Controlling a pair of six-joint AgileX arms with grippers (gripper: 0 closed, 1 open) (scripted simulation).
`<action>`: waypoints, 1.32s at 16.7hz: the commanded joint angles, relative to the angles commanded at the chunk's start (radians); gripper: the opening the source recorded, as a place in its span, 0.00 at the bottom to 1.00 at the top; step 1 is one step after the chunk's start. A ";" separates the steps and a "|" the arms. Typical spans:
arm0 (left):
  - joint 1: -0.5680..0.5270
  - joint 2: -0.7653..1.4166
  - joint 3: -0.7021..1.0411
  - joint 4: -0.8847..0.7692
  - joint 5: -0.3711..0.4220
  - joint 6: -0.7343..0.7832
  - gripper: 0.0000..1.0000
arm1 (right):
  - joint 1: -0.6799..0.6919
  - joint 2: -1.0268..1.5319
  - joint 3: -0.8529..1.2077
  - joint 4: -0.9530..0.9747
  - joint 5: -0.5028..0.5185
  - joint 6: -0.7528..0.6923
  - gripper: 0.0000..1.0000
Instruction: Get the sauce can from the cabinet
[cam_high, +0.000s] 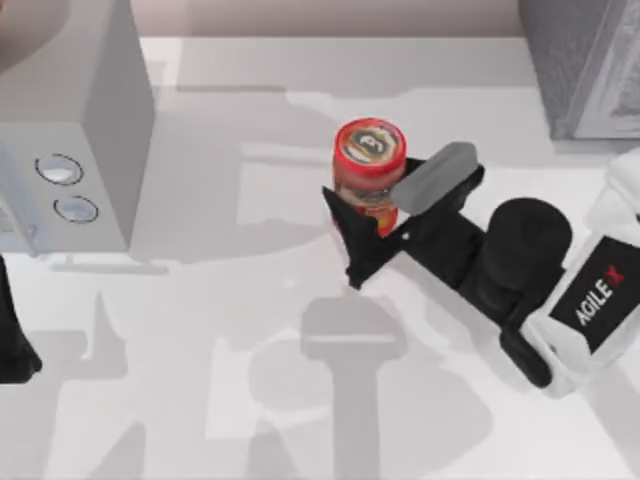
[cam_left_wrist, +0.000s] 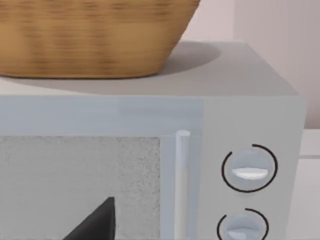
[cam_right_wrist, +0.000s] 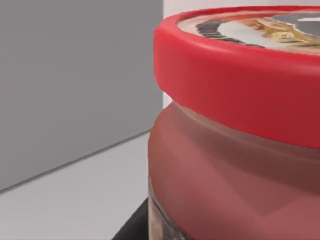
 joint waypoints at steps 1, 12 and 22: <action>0.000 0.000 0.000 0.000 0.000 0.000 1.00 | 0.004 0.010 0.011 -0.006 0.003 0.000 0.00; 0.000 0.000 0.000 0.000 0.000 0.000 1.00 | 0.005 0.011 0.012 -0.007 0.003 0.000 0.53; 0.000 0.000 0.000 0.000 0.000 0.000 1.00 | 0.005 0.011 0.012 -0.007 0.003 0.000 1.00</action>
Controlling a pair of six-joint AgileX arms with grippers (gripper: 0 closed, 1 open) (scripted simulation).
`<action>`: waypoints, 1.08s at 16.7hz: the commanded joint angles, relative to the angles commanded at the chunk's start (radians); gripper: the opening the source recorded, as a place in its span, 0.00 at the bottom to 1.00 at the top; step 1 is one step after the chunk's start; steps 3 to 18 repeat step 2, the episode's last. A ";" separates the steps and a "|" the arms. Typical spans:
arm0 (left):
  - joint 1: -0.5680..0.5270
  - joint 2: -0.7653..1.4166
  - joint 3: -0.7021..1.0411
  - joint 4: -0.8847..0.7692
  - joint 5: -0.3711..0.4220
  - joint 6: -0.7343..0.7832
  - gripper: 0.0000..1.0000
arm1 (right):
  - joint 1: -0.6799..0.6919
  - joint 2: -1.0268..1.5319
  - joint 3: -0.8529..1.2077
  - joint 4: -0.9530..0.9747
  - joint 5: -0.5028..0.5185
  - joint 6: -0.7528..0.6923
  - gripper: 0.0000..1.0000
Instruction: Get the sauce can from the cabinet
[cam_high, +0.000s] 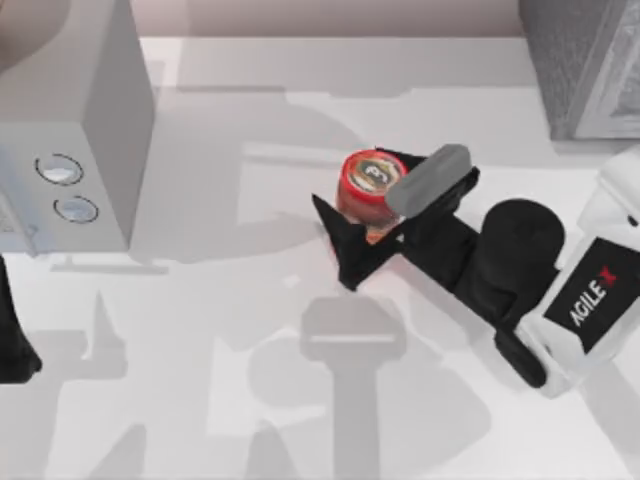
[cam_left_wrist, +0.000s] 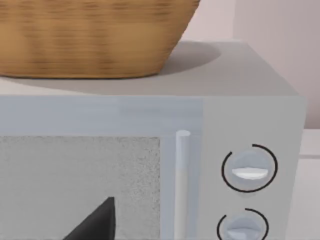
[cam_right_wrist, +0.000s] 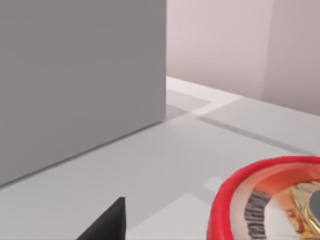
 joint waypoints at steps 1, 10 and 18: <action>0.000 0.000 0.000 0.000 0.000 0.000 1.00 | 0.000 0.000 0.000 0.000 0.000 0.000 1.00; 0.000 0.000 0.000 0.000 0.000 0.000 1.00 | 0.000 0.000 0.000 0.000 0.000 0.000 1.00; 0.000 0.000 0.000 0.000 0.000 0.000 1.00 | 0.000 0.000 0.000 0.000 0.000 0.000 1.00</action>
